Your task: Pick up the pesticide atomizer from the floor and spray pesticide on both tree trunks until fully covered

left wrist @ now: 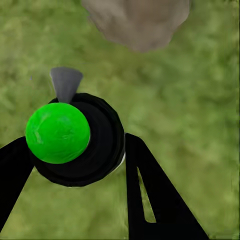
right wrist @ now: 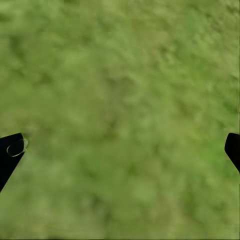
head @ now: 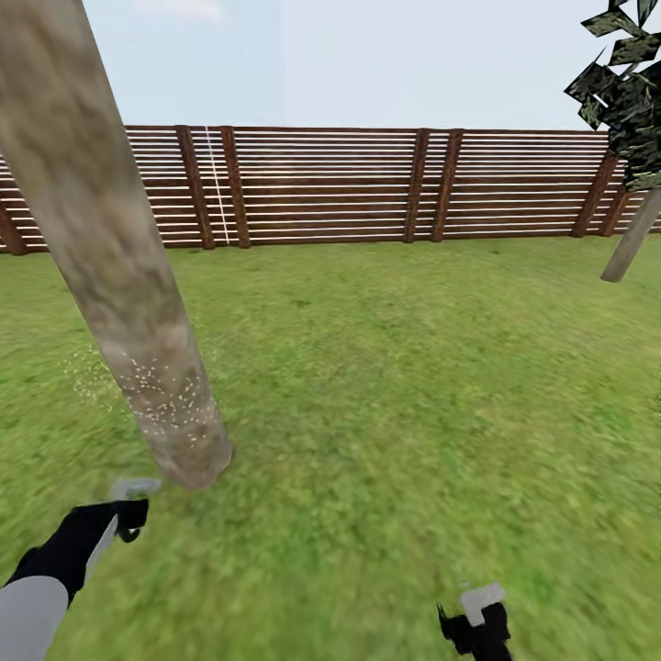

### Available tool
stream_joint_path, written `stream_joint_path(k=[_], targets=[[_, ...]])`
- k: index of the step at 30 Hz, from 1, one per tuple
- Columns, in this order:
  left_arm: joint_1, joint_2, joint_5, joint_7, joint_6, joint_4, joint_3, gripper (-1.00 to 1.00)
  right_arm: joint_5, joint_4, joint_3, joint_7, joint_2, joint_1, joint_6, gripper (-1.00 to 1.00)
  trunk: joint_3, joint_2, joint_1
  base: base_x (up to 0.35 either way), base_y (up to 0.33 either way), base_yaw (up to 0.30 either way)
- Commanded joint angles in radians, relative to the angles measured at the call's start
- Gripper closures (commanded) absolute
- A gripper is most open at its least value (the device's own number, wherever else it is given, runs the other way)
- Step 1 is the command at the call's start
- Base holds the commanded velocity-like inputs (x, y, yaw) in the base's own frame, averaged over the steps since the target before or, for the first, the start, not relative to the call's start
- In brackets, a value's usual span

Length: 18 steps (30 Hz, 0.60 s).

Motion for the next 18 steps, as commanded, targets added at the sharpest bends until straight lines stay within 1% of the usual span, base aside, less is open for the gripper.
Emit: stream_joint_path(k=[1, 2, 3, 4, 5, 6, 7, 8, 9, 10, 11, 13, 14, 16, 18], targets=[[0.043, 0.011, -0.037, -0.099, -0.071, -0.001, -0.038, 1.0, 0.045, -0.028, 0.075, 0.081, 0.0, 0.0, 0.0, -1.0, 0.0, 0.0, 0.0, 0.0, 0.0, 0.0], [0.06, 0.024, -0.084, -0.177, -0.128, 0.0, -0.064, 1.0, 0.066, -0.075, 0.106, 0.153, -0.004, 0.0, 0.001, -1.0, 0.0, 0.0, 0.0, 0.0, 0.0, 0.0], [0.071, 0.034, -0.137, -0.26, -0.18, 0.003, -0.081, 1.0, 0.079, -0.126, 0.123, 0.232, -0.007, 0.0, 0.007, -1.0, 0.0, 0.0, 0.0, 0.0, 0.0, 0.0], [0.076, 0.039, -0.211, -0.378, -0.233, 0.011, -0.09, 1.0, 0.099, -0.17, 0.131, 0.337, -0.01, 0.0, 0.035, -1.0, 0.0, 0.0, 0.0, 0.0, 0.0, 0.0], [0.079, 0.042, -0.292, -0.509, -0.281, 0.019, -0.094, 1.0, 0.136, -0.196, 0.136, 0.443, -0.013, -0.008, 0.077, -1.0, 0.0, 0.0, 0.0, 0.0, 0.0, 0.0], [0.081, 0.042, -0.361, -0.617, -0.32, 0.024, -0.095, 1.0, 0.183, -0.21, 0.138, 0.532, -0.014, -0.027, 0.113, -1.0, 0.0, 0.0, 0.0, 0.0, 0.0, 0.0], [0.081, 0.041, -0.413, -0.684, -0.349, 0.026, -0.096, 1.0, 0.226, -0.222, 0.139, 0.6, -0.014, -0.051, 0.133, -1.0, 0.0, 0.0, 0.0, 0.0, 0.0, 0.0], [0.081, 0.038, -0.443, -0.72, -0.367, 0.027, -0.098, 1.0, 0.254, -0.231, 0.14, 0.656, -0.014, -0.069, 0.143, -1.0, 0.0, 0.0, 0.0, 0.0, 0.0, 0.0], [0.081, 0.035, -0.459, -0.739, -0.376, 0.027, -0.104, 1.0, 0.269, -0.241, 0.14, 0.714, -0.015, -0.08, 0.149, -1.0, 0.0, 0.0, 0.0, 0.0, 0.0, 0.0], [0.081, 0.028, -0.466, -0.749, -0.385, 0.027, -0.134, 1.0, 0.277, -0.262, 0.14, 0.78, -0.015, -0.088, 0.152, -1.0, 0.0, 0.0, 0.0, 0.0, 0.0, 0.0], [0.087, 0.023, -0.465, -0.742, -0.391, 0.033, -0.139, 1.0, 0.278, -0.267, 0.134, 0.783, -0.009, -0.094, 0.152, -1.0, 0.0, 0.0, 0.0, 0.0, 0.0, 0.0], [0.099, 0.011, -0.461, -0.734, -0.392, 0.045, -0.151, 1.0, 0.275, -0.278, 0.134, 0.786, 0.003, -0.1, 0.151, -1.0, 0.0, 0.0, 0.0, 0.0, 0.0, 0.0], [0.105, 0.011, -0.46, -0.74, -0.387, 0.045, -0.146, 1.0, 0.274, -0.272, 0.135, 0.78, 0.008, -0.1, 0.151, -1.0, 0.0, 0.0, 0.0, 0.0, 0.0, 0.0], [0.115, 0.0, -0.472, -0.732, -0.386, 0.057, -0.135, 1.0, 0.273, -0.261, 0.136, 0.769, 0.02, -0.1, 0.151, -1.0, 0.0, 0.0, 0.0, 0.0, 0.0, 0.0], [0.116, -0.011, -0.474, -0.721, -0.394, 0.069, -0.125, 1.0, 0.273, -0.249, 0.136, 0.763, 0.02, -0.1, 0.152, -1.0, 0.0, 0.0, 0.0, 0.0, 0.0, 0.0]])
